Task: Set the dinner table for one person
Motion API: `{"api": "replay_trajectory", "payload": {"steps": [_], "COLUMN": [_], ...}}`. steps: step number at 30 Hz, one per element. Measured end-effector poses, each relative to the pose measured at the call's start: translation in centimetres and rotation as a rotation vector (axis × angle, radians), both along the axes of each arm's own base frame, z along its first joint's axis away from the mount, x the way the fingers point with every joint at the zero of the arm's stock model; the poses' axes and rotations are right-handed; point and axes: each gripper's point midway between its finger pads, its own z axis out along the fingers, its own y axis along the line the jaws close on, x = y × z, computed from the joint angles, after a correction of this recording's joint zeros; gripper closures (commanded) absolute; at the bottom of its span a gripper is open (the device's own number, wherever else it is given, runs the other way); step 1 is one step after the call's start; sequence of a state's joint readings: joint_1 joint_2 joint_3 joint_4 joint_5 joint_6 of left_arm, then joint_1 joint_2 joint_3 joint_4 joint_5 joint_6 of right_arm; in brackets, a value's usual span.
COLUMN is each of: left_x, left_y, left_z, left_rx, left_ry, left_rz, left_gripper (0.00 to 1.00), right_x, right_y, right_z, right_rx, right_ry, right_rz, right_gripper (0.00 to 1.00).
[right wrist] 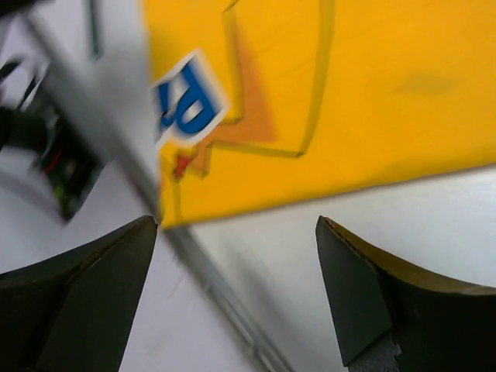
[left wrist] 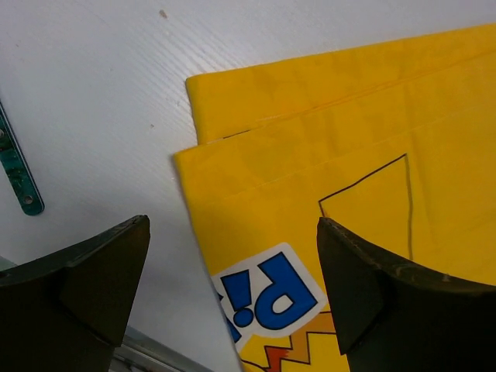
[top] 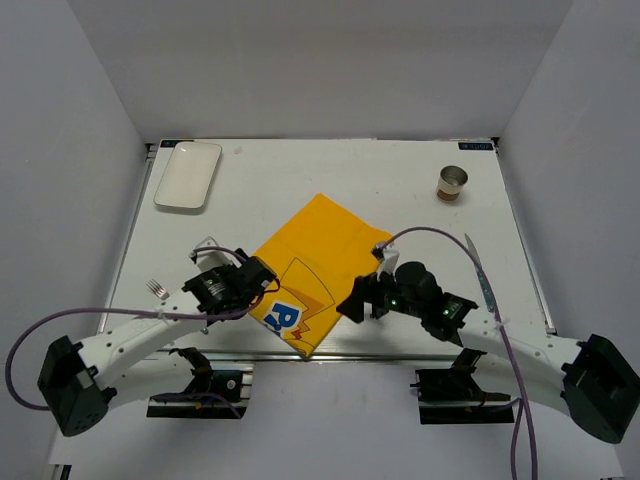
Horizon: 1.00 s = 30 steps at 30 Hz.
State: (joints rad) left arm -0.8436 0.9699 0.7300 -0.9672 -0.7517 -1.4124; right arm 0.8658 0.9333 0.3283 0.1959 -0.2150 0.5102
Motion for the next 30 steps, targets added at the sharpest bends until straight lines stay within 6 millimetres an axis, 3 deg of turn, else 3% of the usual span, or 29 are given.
{"api": "replay_trajectory", "payload": {"steps": [4, 6, 10, 14, 17, 19, 22, 25, 27, 30], "left_x": [-0.1, -0.2, -0.2, -0.1, 0.1, 0.3, 0.8, 1.3, 1.4, 1.1], "left_y": [-0.8, -1.2, -2.1, -2.5, -2.8, -3.2, -3.7, -3.9, -3.6, -2.4], "left_z": [-2.7, -3.4, -3.7, -3.7, -3.5, -2.9, -1.1, 1.5, 3.3, 5.5], "left_rx": [0.062, 0.075, 0.053, 0.032, 0.029, 0.016, -0.009, -0.039, -0.053, -0.054], "left_ry": [0.105, 0.140, 0.157, 0.158, 0.151, 0.130, 0.082, 0.017, -0.027, -0.087], "left_rz": [-0.013, -0.021, -0.036, -0.043, -0.064, -0.096, -0.138, -0.161, -0.167, -0.167], "left_gripper": [0.02, 0.02, 0.02, 0.02, 0.02, 0.02, 0.02, 0.02, 0.02, 0.02], "right_x": [5.1, 7.6, 10.3, 14.6, 18.9, 23.7, 32.8, 37.9, 38.3, 35.1], "right_y": [-0.8, -0.3, 0.0, 2.3, 2.9, 3.4, 3.3, 1.7, 1.0, 3.1], "right_z": [-0.9, -2.9, -6.7, -6.4, -6.5, -6.3, -5.3, -2.9, -0.7, 2.5], "right_rx": [-0.140, -0.244, -0.384, -0.396, -0.420, -0.444, -0.452, -0.466, -0.476, -0.472], "right_ry": [0.044, 0.101, 0.192, 0.208, 0.220, 0.214, 0.141, 0.059, 0.011, -0.072], "right_rz": [-0.274, -0.361, -0.452, -0.523, -0.561, -0.560, -0.562, -0.561, -0.540, -0.447], "right_gripper": [0.11, 0.11, 0.11, 0.11, 0.11, 0.11, 0.11, 0.11, 0.11, 0.12]}}
